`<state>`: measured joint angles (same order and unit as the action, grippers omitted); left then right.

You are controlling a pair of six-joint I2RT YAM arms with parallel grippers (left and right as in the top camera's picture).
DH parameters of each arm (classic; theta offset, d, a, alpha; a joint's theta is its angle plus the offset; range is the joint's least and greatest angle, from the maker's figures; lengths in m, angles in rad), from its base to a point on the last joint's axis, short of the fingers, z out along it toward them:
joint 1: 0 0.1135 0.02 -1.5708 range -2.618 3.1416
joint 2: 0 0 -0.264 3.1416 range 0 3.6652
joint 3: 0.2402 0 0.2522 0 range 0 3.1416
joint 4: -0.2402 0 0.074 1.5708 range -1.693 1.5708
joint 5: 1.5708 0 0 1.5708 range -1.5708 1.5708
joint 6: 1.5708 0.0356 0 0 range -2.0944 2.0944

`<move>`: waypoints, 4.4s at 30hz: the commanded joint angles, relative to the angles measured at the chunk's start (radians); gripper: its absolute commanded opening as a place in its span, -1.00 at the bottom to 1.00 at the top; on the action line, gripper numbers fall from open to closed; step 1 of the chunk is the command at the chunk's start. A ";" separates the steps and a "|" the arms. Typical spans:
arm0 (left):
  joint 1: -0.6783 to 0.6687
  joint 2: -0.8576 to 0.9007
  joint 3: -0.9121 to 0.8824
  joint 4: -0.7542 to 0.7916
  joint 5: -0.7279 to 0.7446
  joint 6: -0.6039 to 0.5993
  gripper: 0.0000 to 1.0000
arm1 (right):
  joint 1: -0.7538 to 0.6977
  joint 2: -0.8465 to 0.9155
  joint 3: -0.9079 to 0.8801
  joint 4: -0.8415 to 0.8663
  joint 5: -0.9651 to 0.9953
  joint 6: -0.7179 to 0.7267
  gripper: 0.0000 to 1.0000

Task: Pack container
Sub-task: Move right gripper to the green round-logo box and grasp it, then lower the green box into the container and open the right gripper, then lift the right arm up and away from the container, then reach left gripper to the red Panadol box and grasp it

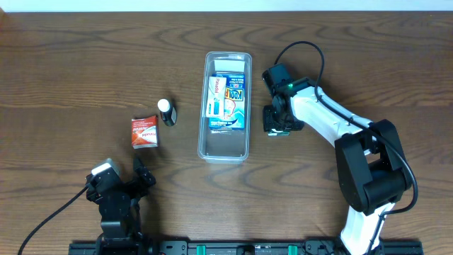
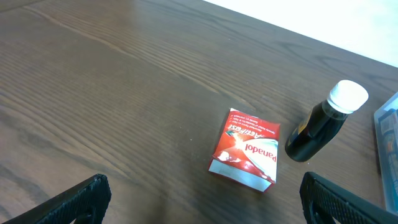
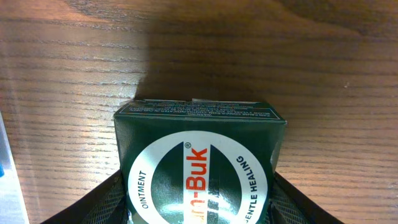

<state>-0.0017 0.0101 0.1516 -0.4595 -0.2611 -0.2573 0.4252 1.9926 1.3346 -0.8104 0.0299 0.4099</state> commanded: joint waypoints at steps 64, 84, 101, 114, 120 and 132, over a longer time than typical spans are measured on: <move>0.002 -0.006 -0.019 -0.003 -0.001 0.010 0.96 | 0.113 -0.181 0.415 0.006 0.049 0.089 0.53; 0.002 -0.006 -0.019 0.058 0.000 0.010 0.96 | -0.283 -0.454 0.415 -0.360 0.052 0.019 0.98; 0.008 0.600 0.538 -0.066 0.089 -0.008 0.96 | -0.281 -0.454 0.415 -0.386 0.052 0.019 0.98; 0.008 1.402 1.222 -0.453 0.139 0.216 0.96 | -0.280 -0.454 0.415 -0.386 0.052 0.019 0.98; 0.056 1.506 1.193 -0.513 0.235 0.211 0.96 | -0.281 -0.454 0.415 -0.386 0.052 0.019 0.99; 0.175 1.714 1.173 -0.523 0.385 0.318 0.96 | -0.281 -0.454 0.415 -0.386 0.052 0.019 0.98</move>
<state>0.1726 1.6745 1.3346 -0.9733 0.0914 -0.0010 0.1459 1.5375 1.7466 -1.1946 0.0792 0.4389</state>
